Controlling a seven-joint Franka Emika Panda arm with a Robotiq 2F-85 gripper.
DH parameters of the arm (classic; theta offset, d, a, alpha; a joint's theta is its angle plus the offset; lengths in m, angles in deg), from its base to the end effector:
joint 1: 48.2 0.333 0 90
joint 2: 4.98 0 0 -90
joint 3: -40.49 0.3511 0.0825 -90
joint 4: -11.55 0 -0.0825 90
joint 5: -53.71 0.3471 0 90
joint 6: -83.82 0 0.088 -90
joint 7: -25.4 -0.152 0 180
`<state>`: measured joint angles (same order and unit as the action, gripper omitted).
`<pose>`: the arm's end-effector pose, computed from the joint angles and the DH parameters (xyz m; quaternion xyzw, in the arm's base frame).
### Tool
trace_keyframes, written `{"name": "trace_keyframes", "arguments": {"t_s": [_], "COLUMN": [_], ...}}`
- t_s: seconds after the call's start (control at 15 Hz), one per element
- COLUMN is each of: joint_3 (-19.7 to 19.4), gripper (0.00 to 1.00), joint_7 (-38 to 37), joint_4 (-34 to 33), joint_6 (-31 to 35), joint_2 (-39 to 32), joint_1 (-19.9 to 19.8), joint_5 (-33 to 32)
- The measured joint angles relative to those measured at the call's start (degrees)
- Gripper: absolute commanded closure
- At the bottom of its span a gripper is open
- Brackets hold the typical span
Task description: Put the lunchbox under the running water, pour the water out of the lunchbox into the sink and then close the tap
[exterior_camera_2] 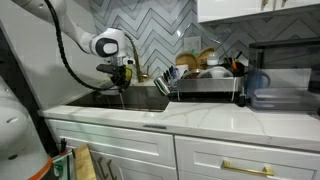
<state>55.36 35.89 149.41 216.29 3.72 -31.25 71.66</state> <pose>0.3718 0.2509 0.3897 -0.9599 -0.2609 -0.0094 0.1021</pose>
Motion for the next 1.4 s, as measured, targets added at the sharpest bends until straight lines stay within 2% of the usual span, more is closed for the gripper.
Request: {"name": "trace_keyframes", "arguments": {"t_s": [0.4, 1.0, 1.4], "joint_3": [1.6, 2.8, 1.9], "gripper": [0.98, 0.98, 0.98], "joint_7": [-7.3, -13.0, -12.2], "joint_4": [-3.7, -9.3, -10.0], "joint_6": [5.6, 5.6, 3.6], "joint_2": [-6.7, -13.0, -12.8], "joint_1": [0.2, 0.7, -0.2], "joint_5": [-2.0, -3.7, -8.3]}}
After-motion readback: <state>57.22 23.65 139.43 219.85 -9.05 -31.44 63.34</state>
